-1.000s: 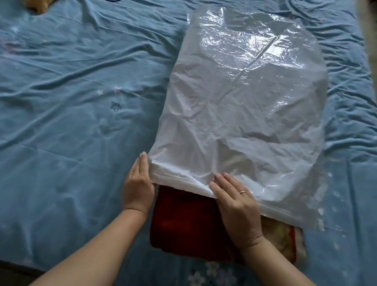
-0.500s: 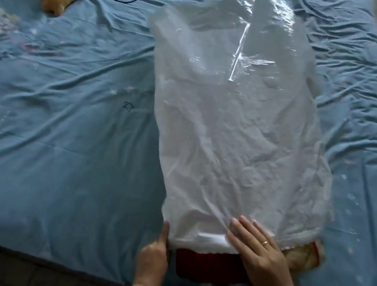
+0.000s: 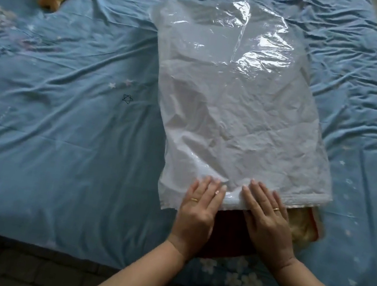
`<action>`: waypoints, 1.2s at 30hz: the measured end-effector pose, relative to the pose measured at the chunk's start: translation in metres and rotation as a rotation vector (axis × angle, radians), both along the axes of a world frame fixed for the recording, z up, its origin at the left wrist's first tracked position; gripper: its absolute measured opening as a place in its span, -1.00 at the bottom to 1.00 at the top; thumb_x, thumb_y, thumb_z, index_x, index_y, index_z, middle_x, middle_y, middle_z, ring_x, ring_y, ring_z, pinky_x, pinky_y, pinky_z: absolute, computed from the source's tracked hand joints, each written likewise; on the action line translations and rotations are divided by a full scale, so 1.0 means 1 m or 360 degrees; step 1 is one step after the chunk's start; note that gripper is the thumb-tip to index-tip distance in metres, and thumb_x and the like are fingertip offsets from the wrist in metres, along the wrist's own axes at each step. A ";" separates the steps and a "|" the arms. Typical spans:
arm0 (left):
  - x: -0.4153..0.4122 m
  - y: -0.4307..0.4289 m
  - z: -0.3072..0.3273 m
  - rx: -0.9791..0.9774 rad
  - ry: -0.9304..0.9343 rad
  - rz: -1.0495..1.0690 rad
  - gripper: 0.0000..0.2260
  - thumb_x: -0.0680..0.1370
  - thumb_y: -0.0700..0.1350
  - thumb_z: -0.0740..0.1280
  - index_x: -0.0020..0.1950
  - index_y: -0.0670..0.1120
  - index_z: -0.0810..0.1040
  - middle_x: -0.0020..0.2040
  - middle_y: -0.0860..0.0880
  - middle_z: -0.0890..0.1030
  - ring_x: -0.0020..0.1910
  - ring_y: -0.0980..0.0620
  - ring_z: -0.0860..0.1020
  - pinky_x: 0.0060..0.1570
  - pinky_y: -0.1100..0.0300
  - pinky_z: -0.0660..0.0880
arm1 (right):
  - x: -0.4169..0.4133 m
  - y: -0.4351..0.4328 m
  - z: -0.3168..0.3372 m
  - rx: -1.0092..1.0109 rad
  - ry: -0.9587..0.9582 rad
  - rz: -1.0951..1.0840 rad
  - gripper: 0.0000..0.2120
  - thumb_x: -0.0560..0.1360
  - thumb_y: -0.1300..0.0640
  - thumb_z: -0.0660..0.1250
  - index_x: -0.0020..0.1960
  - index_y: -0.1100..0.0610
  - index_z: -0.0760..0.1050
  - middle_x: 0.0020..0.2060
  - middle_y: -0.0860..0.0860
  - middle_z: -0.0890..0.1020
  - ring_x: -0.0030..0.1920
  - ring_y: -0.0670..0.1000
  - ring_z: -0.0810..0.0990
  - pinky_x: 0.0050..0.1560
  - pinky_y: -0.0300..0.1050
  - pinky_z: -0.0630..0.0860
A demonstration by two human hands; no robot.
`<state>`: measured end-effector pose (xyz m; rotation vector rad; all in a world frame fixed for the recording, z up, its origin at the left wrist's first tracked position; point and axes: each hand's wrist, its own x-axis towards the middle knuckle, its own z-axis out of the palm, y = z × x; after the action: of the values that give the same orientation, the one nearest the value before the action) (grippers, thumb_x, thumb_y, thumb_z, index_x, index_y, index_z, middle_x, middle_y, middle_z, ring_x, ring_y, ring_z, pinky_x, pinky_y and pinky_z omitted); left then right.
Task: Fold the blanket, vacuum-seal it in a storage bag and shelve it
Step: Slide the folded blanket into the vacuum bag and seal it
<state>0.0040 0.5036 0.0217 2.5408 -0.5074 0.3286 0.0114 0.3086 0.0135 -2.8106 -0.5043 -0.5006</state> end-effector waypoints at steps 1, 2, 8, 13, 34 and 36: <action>0.004 -0.012 0.005 0.0054 0.0033 -0.0015 -0.61 0.51 -0.28 0.17 0.32 -0.20 0.53 0.31 -0.17 0.55 0.33 -0.14 0.50 0.35 -0.07 0.39 | 0.004 -0.005 0.000 -0.0003 0.0022 -0.0068 -0.59 0.56 0.18 0.13 0.36 0.17 0.49 0.36 0.15 0.49 0.36 0.11 0.48 0.35 0.18 0.36; 0.007 -0.022 0.008 0.0089 0.0070 -0.0015 -0.62 0.51 -0.26 0.17 0.29 -0.19 0.56 0.27 -0.16 0.58 0.28 -0.12 0.54 0.32 -0.04 0.44 | 0.009 -0.011 0.002 -0.0017 0.0042 -0.0128 -0.59 0.54 0.18 0.13 0.35 0.17 0.50 0.35 0.15 0.51 0.34 0.12 0.50 0.36 0.15 0.34; -0.041 0.000 -0.011 0.0151 0.0015 -0.0089 -0.66 0.59 -0.29 0.10 0.15 -0.16 0.66 0.14 -0.09 0.66 0.16 -0.04 0.62 0.19 0.04 0.54 | -0.028 -0.026 0.009 -0.0042 0.0034 0.0096 -0.63 0.60 0.22 0.07 0.13 0.16 0.66 0.17 0.08 0.65 0.20 0.09 0.61 0.37 -0.07 0.29; -0.061 0.010 -0.026 0.0384 0.0151 -0.0129 -0.61 0.55 -0.13 0.19 0.36 -0.16 0.47 0.37 -0.14 0.49 0.36 -0.10 0.45 0.30 -0.10 0.35 | -0.079 -0.009 -0.013 0.0015 0.0117 0.0184 -0.52 0.66 0.22 -0.06 0.13 0.12 0.66 0.19 0.00 0.63 0.22 0.04 0.60 0.29 0.00 0.40; -0.092 0.063 -0.045 0.0202 0.0611 0.0101 -0.24 0.51 0.41 0.07 0.44 -0.18 0.27 0.42 -0.17 0.40 0.41 -0.06 0.30 0.44 -0.03 0.16 | -0.045 -0.004 0.004 0.1362 0.1298 -0.0958 -0.06 0.32 0.12 0.40 0.57 -0.11 -0.02 0.57 0.02 0.03 0.48 0.11 0.23 0.38 -0.08 0.27; -0.073 0.043 -0.014 -0.0026 0.0409 0.0159 -0.20 0.50 0.44 0.06 0.47 -0.16 0.21 0.46 -0.16 0.32 0.47 -0.06 0.23 0.43 -0.09 0.14 | -0.047 0.014 0.014 0.1426 0.1219 -0.0923 -0.14 0.34 0.15 0.33 0.57 -0.05 0.05 0.57 0.08 0.04 0.46 0.10 0.28 0.29 -0.23 0.25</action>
<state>-0.0694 0.5464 0.0074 2.5479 -0.2795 0.0386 -0.0360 0.3222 0.0274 -1.9710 0.5707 0.2462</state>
